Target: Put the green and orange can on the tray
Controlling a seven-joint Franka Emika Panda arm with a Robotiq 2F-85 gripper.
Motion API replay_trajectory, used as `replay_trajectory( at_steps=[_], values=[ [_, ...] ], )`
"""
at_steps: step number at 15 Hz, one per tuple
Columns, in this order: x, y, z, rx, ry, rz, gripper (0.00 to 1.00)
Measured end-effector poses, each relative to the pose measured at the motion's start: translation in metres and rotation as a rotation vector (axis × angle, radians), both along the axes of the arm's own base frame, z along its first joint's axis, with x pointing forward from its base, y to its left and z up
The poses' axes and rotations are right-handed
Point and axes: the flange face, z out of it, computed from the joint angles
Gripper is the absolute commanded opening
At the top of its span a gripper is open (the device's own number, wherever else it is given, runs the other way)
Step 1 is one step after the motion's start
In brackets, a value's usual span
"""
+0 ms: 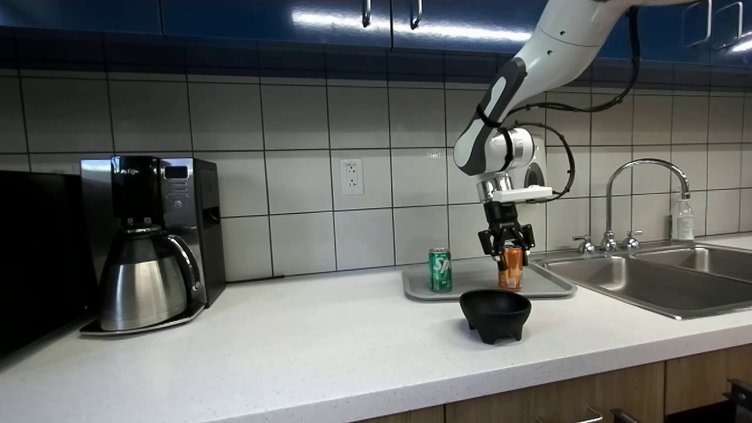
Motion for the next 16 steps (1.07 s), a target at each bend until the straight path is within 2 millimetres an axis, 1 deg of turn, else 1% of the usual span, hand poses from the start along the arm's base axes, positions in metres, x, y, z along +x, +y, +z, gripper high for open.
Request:
replay_trajectory(
  at_steps=[1, 2, 9, 13, 16],
  values=[
    [0.0, 0.0, 0.0, 0.0, 0.001, 0.0, 0.96],
    [0.001, 0.0, 0.0, 0.0, 0.001, 0.0, 1.0],
    [0.006, -0.002, 0.009, -0.002, -0.009, -0.004, 1.0],
    [0.006, -0.005, 0.027, -0.002, -0.035, -0.007, 1.0],
    [-0.001, -0.005, 0.045, -0.001, -0.051, -0.008, 1.0]
  ],
)
